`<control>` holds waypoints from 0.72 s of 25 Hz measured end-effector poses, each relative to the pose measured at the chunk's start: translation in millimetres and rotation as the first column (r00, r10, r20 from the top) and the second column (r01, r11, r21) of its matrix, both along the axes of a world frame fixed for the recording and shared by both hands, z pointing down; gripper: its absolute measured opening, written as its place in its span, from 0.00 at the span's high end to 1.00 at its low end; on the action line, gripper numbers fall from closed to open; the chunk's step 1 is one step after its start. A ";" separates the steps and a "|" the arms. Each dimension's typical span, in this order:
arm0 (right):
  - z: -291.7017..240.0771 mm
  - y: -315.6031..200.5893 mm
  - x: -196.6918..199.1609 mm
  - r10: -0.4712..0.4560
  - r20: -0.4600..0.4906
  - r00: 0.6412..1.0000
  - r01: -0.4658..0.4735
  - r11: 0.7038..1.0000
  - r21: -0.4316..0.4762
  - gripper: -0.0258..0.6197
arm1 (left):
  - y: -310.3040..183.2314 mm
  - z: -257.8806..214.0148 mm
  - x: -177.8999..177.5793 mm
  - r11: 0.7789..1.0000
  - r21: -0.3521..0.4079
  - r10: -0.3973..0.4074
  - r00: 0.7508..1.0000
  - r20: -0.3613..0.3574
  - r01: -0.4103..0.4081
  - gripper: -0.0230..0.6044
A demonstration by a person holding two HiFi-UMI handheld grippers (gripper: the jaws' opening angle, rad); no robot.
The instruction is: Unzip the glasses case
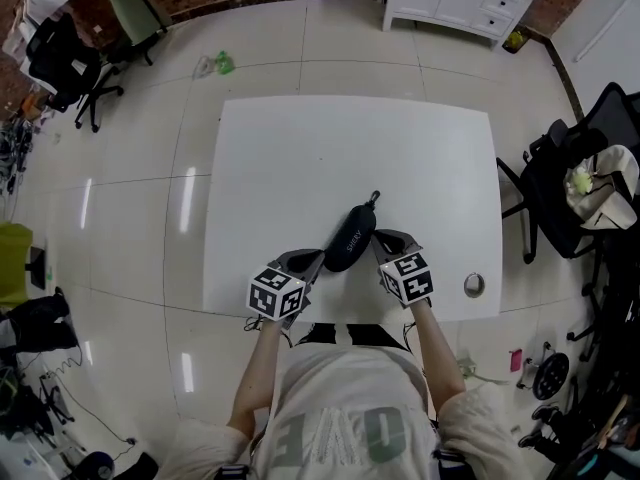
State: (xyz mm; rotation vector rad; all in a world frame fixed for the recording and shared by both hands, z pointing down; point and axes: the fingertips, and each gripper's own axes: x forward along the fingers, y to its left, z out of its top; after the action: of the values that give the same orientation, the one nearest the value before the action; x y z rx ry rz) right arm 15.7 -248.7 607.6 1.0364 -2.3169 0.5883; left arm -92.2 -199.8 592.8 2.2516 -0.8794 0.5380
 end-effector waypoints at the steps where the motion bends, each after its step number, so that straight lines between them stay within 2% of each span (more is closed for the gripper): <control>1: -1.1 -5.4 -3.0 -0.011 -0.002 1.000 0.011 1.000 0.006 0.96 | 6.2 2.4 5.6 1.000 -0.007 0.016 1.000 -0.001 -0.016 0.96; 4: -3.8 -13.0 -16.5 -0.051 0.005 0.999 0.051 0.999 0.017 0.96 | 23.2 7.3 26.1 0.998 -0.023 0.061 0.998 -0.021 -0.061 0.96; 7: -8.3 -10.3 -28.5 -0.107 0.004 0.994 0.107 0.994 0.034 0.96 | 39.3 8.2 56.7 0.989 -0.026 0.147 0.988 -0.043 -0.148 0.96; 10: -19.5 -7.0 -24.0 -0.078 -0.024 0.997 0.080 0.994 0.081 0.96 | 47.8 3.2 75.9 0.978 -0.009 0.208 0.976 -0.058 -0.209 0.96; 12: -29.1 -1.9 -11.3 -0.016 -0.037 0.999 0.020 0.993 0.113 0.96 | 41.8 -10.4 72.5 0.981 0.027 0.196 0.978 -0.068 -0.194 0.96; 14: -33.6 10.3 1.4 0.036 -0.026 0.999 -0.032 0.993 0.111 0.96 | 24.8 -27.1 58.7 0.987 0.080 0.144 0.988 -0.058 -0.139 0.96; 16: -31.5 26.6 11.7 0.081 -0.005 0.997 -0.081 0.993 0.081 0.96 | 2.7 -39.4 44.1 0.989 0.130 0.083 0.996 -0.033 -0.078 0.96; 18: -24.2 46.2 18.7 0.119 0.008 0.993 -0.119 0.992 0.033 0.96 | -13.2 -42.4 38.0 0.987 0.152 0.059 0.998 -0.004 -0.057 0.96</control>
State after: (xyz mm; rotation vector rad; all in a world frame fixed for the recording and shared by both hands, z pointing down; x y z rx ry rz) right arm 34.4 -202.4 583.4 1.1967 -2.2888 0.6015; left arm -54.3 -213.0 550.5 2.4217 -0.8787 0.5022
